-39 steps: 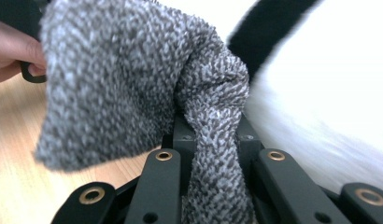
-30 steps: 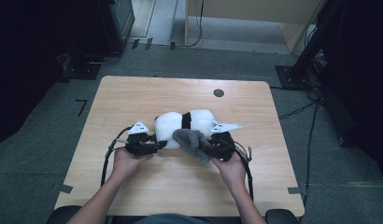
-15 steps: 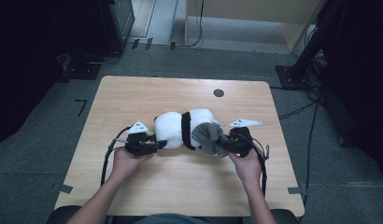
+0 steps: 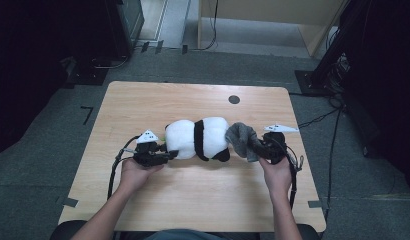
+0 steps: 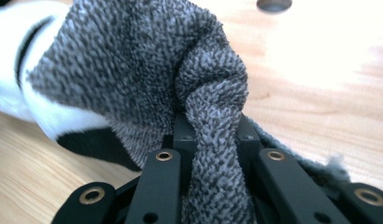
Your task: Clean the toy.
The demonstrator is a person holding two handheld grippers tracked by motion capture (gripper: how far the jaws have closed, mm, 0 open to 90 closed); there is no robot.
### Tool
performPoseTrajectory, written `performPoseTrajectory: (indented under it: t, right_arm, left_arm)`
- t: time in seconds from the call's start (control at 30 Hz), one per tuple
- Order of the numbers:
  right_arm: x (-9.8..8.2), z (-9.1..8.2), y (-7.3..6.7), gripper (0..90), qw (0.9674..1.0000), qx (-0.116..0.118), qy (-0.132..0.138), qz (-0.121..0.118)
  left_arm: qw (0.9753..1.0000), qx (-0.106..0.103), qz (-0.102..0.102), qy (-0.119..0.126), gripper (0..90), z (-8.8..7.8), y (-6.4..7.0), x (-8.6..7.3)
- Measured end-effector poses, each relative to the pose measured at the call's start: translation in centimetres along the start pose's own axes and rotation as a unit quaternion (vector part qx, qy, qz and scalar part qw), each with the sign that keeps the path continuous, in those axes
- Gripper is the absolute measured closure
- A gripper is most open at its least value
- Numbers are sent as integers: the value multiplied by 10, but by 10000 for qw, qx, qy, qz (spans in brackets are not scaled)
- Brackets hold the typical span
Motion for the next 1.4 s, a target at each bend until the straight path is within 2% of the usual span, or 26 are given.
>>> performPoseTrajectory:
  t: [0.13,0.2,0.37,0.5,0.6,0.7,0.83,1.0,1.07,1.13,1.17,1.27,1.4]
  right_arm:
    - [13,-8,-3,781,9995,21,319,35]
    - [20,-13,-10,782,9989,68,463,-56]
    - [34,-26,-37,783,9965,327,708,-302]
    - [41,-30,-66,783,9933,594,804,-588]
    - [41,-28,-92,783,9905,787,767,-829]
    - [40,-25,-118,783,9864,1028,739,-1052]
    - [34,-16,-148,783,9806,1501,608,-1101]
    - [13,4,-180,783,9744,1785,253,-1342]
    - [2,13,-190,783,9715,1959,62,-1332]
    - [-8,21,-198,784,9678,2212,-94,-1200]
    - [-13,25,-201,785,9669,2238,-156,-1216]
    - [-22,40,-199,785,9693,2077,-261,-1291]
    - [-31,56,-184,784,9749,1750,-333,-1337]
  left_arm:
    - [10000,-9,-21,14,558,0,0,0]
    - [10000,-9,-28,17,558,0,0,0]
    - [10000,-17,-51,34,558,0,0,1]
    - [10000,-16,-55,46,558,1,0,1]
    - [10000,-13,-59,42,558,0,0,1]
    - [10000,-14,-60,42,558,0,0,1]
    - [10000,-14,-58,39,558,0,0,1]
    - [10000,-12,-64,37,558,0,0,1]
    - [10000,-13,-64,32,559,0,0,1]
    - [10000,-15,-73,33,559,0,1,1]
    - [10000,-14,-72,31,559,0,1,1]
    - [10000,-12,-62,20,561,0,1,1]
    - [10000,-3,-38,-2,562,0,1,0]
Point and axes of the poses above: each handheld gripper's, and its own axes: z roughly forward along the jaws, x roughly out of its top, y roughly to its right, the point moved 8 cm from there along z, roughly forward along the jaws, and after that the axes turned 7 degrees about -x, right-handed, at the moved point
